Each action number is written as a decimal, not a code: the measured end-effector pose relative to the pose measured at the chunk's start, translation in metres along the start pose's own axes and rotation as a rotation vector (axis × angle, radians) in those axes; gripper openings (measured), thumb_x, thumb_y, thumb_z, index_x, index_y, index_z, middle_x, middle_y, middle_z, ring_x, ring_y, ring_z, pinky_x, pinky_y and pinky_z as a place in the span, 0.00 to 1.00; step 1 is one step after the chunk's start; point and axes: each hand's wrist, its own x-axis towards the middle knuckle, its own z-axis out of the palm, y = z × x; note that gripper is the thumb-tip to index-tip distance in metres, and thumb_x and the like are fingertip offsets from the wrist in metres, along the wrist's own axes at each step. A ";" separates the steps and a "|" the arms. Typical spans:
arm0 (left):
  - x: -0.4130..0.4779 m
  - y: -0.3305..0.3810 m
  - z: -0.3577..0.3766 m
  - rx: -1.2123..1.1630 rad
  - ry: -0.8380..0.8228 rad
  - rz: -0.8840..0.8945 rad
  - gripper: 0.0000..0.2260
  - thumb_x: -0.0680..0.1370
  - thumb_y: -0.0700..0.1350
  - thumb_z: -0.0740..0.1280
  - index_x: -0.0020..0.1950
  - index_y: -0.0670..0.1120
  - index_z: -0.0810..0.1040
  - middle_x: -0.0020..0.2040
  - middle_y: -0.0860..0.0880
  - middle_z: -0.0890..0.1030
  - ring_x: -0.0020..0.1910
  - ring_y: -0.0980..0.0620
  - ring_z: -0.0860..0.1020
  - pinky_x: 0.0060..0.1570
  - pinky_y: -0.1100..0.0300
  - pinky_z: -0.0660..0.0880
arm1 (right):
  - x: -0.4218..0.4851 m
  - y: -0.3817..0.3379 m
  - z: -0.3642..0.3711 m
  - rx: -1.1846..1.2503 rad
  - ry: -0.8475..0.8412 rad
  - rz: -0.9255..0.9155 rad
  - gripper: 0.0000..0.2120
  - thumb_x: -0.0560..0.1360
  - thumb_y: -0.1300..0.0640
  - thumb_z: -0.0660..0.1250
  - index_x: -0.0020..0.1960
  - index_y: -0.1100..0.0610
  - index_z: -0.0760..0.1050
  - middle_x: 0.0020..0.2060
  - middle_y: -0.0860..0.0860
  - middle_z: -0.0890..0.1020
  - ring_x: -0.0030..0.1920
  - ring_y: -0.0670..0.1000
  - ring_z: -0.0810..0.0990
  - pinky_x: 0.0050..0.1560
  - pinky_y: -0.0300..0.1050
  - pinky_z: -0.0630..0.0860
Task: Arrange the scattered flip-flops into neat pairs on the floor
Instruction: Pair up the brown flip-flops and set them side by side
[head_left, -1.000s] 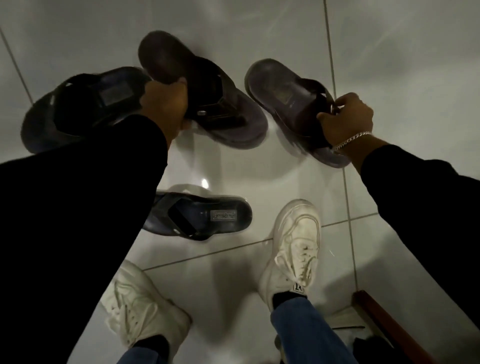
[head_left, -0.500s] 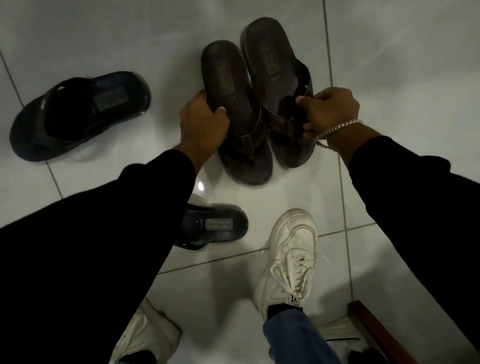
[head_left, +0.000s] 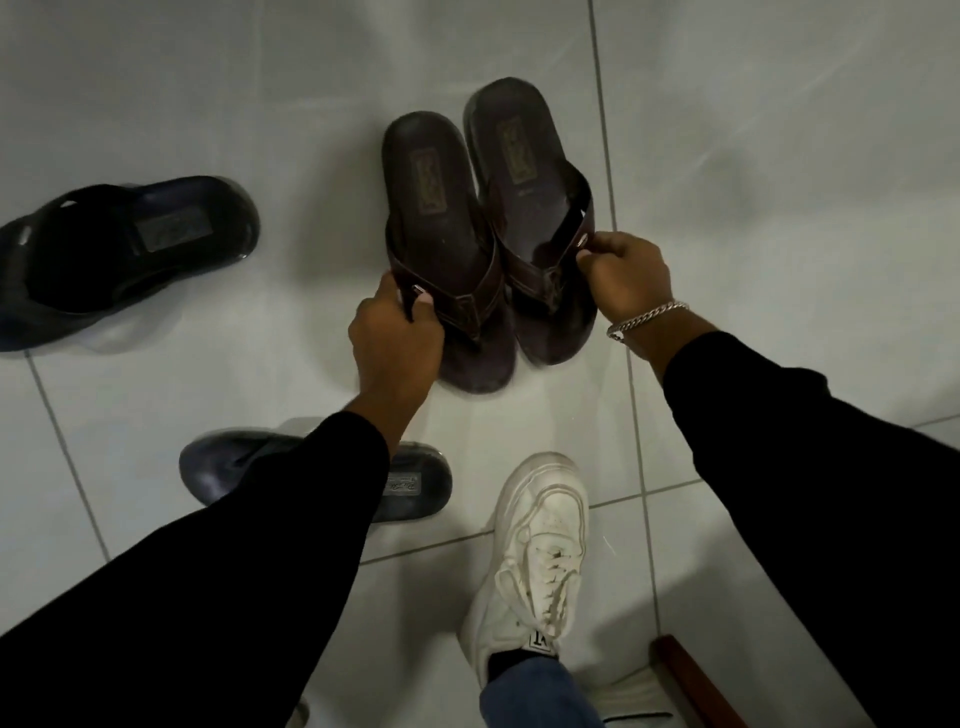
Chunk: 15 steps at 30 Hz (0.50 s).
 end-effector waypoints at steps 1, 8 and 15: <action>0.005 0.005 0.002 -0.004 0.001 0.015 0.11 0.78 0.45 0.62 0.58 0.43 0.78 0.47 0.39 0.83 0.49 0.40 0.79 0.48 0.61 0.68 | 0.003 0.000 -0.004 0.003 0.003 0.002 0.14 0.69 0.58 0.63 0.51 0.51 0.82 0.45 0.48 0.83 0.52 0.51 0.80 0.57 0.45 0.76; 0.042 0.046 0.013 -0.003 0.009 0.075 0.12 0.79 0.46 0.60 0.54 0.42 0.80 0.48 0.37 0.84 0.50 0.38 0.80 0.48 0.57 0.71 | 0.029 -0.010 -0.028 0.036 -0.012 -0.009 0.19 0.60 0.61 0.63 0.48 0.51 0.83 0.44 0.52 0.86 0.48 0.55 0.82 0.54 0.50 0.79; 0.051 0.064 0.014 -0.060 -0.018 0.041 0.13 0.78 0.47 0.60 0.53 0.42 0.80 0.49 0.39 0.84 0.52 0.39 0.80 0.56 0.52 0.76 | 0.053 -0.019 -0.044 0.122 -0.050 0.004 0.16 0.59 0.65 0.65 0.38 0.47 0.82 0.36 0.50 0.81 0.42 0.54 0.79 0.46 0.48 0.76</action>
